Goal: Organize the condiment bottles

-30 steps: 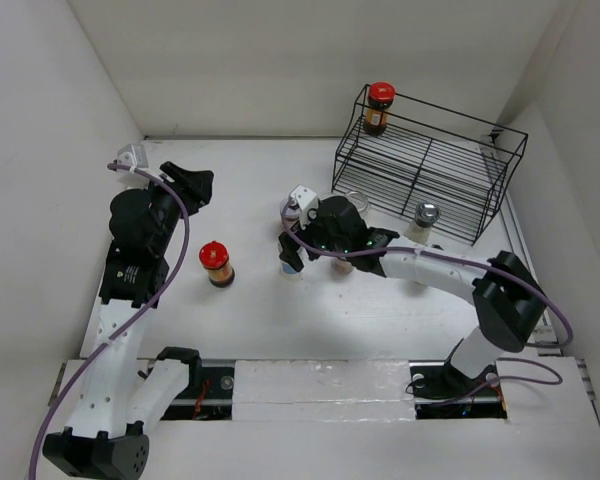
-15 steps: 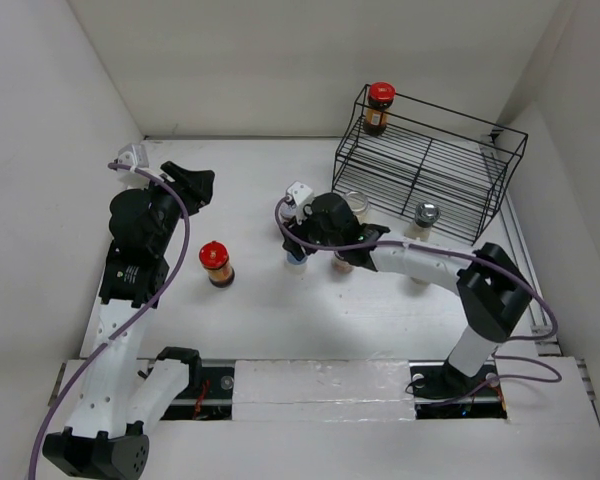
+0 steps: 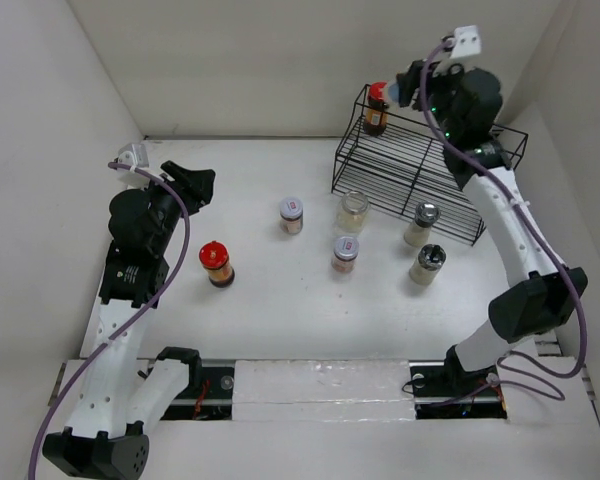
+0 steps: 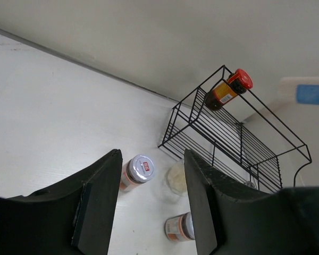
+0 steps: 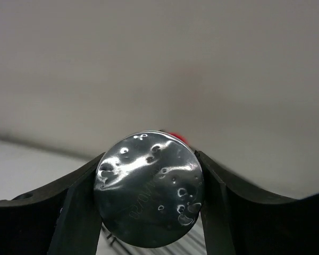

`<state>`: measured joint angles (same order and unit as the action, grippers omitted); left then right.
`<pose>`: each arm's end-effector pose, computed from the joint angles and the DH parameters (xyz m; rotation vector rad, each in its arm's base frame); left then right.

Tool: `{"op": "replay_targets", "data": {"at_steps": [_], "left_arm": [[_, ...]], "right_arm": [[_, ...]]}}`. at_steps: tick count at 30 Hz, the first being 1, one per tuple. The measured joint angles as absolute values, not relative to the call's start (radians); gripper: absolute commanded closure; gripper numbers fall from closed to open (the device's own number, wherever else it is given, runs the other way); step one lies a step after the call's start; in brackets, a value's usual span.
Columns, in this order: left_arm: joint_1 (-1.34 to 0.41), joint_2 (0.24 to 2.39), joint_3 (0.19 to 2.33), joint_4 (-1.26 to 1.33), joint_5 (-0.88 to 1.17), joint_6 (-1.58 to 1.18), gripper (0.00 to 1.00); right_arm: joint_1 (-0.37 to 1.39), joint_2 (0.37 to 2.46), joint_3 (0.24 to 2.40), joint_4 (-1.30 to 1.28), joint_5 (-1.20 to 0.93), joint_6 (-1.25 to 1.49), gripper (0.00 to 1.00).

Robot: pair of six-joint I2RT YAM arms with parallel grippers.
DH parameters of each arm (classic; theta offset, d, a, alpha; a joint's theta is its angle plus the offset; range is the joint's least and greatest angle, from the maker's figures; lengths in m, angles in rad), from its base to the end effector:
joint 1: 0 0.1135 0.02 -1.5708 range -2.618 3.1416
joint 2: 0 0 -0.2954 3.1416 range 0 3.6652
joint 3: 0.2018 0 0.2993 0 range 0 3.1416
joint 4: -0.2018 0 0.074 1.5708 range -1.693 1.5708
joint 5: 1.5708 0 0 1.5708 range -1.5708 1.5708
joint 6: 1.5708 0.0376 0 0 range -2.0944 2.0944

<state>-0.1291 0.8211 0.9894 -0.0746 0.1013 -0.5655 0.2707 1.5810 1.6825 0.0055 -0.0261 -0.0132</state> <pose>0.2064 -0.0306 0.4484 -0.2444 1.4902 -0.6355 0.4041 0.1131 0.5102 -0.2287 1.4500 0.2288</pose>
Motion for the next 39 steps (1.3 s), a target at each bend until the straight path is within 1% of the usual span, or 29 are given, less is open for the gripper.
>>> {"op": "replay_targets", "data": {"at_steps": [4,9,11,15,24,33,37,39], "left_arm": [[-0.129,0.822,0.989,-0.072,0.102,-0.566,0.54],[-0.129,0.821,0.989,-0.071,0.101,-0.566,0.54],[-0.129,0.821,0.989,-0.071,0.101,-0.566,0.54],[-0.129,0.821,0.989,-0.072,0.101,-0.566,0.54],[-0.129,0.821,0.989,-0.072,0.101,-0.566,0.54],[-0.129,0.821,0.989,-0.072,0.101,-0.566,0.54],[-0.129,0.821,0.989,-0.072,0.101,-0.566,0.54],[-0.129,0.821,0.989,-0.072,0.101,-0.566,0.54]], "right_arm": [[0.156,1.653,1.859,-0.032,-0.014,-0.02,0.48],[0.089,1.863,2.121,-0.144,-0.07,-0.02,0.48],[0.073,1.936,2.178,-0.19,-0.096,-0.02,0.48],[0.054,2.023,2.193,-0.284,-0.125,-0.019,0.48],[0.054,2.035,2.209,-0.334,-0.159,-0.019,0.48],[0.052,2.095,2.209,-0.363,-0.163,-0.019,0.48],[0.051,2.117,2.209,-0.371,-0.162,-0.019,0.44],[0.051,2.13,2.212,-0.377,-0.162,-0.019,0.41]]}}
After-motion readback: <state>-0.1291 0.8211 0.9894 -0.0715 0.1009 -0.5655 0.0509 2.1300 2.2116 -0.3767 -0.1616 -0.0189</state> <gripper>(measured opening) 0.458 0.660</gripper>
